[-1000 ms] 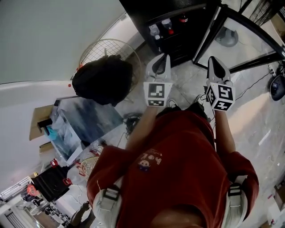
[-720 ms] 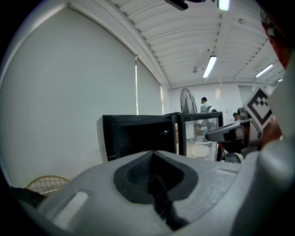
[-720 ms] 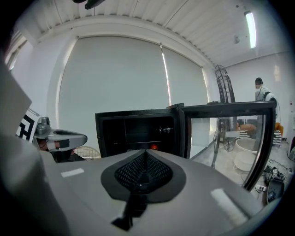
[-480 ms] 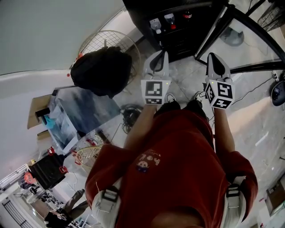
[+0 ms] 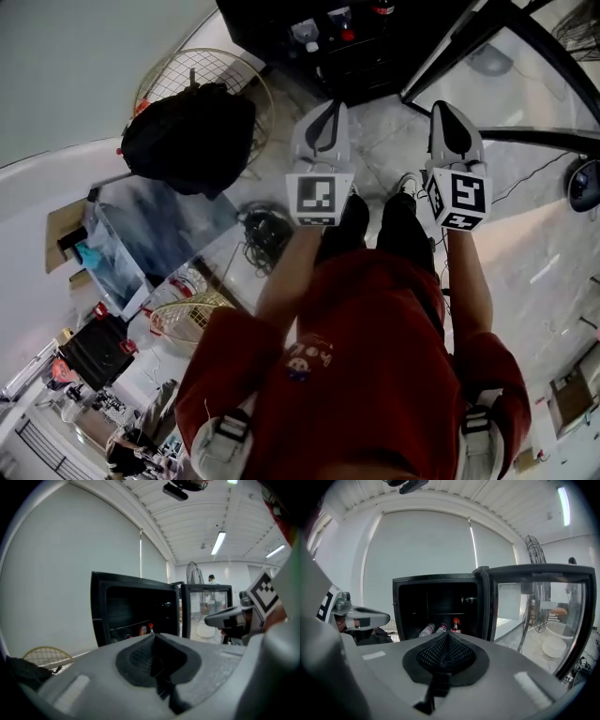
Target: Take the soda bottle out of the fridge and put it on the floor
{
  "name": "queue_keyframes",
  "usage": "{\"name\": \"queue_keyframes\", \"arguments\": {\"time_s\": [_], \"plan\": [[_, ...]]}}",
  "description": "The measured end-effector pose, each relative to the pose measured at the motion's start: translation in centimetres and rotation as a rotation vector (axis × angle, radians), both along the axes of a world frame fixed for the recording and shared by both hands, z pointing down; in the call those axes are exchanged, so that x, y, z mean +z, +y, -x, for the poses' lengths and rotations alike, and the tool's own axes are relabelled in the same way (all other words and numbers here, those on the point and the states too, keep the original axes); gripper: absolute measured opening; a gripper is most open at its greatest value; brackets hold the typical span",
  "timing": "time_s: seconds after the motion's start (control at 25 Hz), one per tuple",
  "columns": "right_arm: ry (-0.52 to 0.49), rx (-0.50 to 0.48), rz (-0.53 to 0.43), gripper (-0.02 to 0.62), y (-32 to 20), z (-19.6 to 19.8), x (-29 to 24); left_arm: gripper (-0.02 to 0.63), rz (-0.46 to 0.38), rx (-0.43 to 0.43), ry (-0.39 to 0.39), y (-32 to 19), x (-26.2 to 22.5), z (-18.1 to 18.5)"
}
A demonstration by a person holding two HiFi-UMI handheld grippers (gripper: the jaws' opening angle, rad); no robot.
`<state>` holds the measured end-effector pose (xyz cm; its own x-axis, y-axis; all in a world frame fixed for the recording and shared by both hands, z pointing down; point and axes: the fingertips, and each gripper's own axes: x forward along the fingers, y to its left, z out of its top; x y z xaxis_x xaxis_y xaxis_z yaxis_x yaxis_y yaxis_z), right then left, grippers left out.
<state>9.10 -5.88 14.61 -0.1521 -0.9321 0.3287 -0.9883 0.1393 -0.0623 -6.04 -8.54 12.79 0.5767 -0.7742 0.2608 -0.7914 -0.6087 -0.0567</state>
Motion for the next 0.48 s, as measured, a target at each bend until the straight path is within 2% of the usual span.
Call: {"name": "queue_keyframes", "arguments": {"time_s": [0.32,0.48], "plan": [[0.001,-0.055,0.005,0.000,-1.3,0.2,4.2,0.000,0.001,-0.083,0.033,-1.4,5.0,-0.6],[0.022,-0.073,-0.006,0.000,-1.7,-0.4,7.0,0.000,-0.002,-0.098,0.043,-1.5,8.2,-1.4]]}}
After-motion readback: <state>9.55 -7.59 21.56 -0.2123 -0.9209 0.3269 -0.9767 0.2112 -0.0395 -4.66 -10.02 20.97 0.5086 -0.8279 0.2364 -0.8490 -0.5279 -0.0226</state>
